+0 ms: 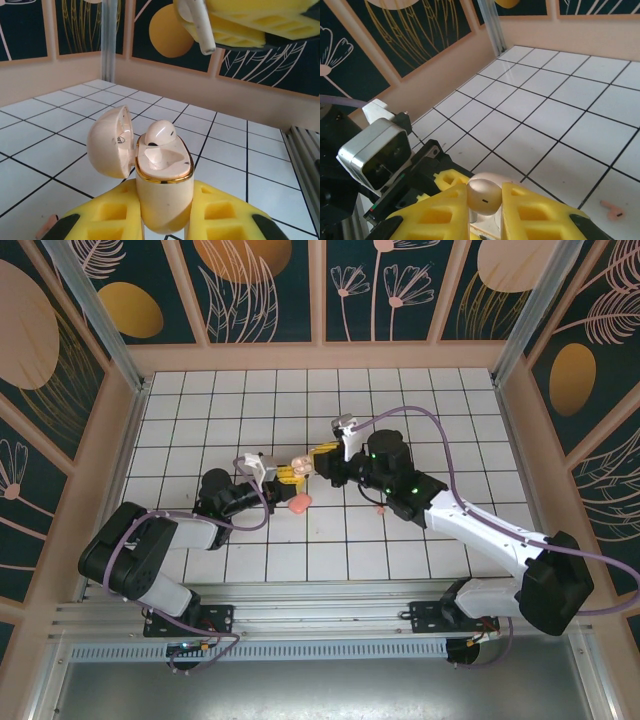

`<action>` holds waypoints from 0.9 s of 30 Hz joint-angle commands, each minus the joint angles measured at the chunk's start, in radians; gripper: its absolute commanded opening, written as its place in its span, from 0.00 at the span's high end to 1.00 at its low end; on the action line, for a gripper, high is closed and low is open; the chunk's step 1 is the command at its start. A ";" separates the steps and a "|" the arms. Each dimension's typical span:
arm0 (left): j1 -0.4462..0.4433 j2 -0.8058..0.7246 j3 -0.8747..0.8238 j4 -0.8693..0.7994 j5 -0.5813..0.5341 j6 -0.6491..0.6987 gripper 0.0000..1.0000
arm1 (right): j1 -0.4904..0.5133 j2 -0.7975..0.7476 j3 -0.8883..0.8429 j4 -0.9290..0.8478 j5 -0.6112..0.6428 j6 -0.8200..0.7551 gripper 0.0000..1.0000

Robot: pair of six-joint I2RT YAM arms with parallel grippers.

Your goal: Insert wireless bluetooth earbuds into charging case

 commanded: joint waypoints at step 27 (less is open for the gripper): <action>-0.009 -0.049 0.006 0.129 0.031 -0.034 0.91 | 0.046 0.074 0.010 0.051 0.021 -0.090 0.81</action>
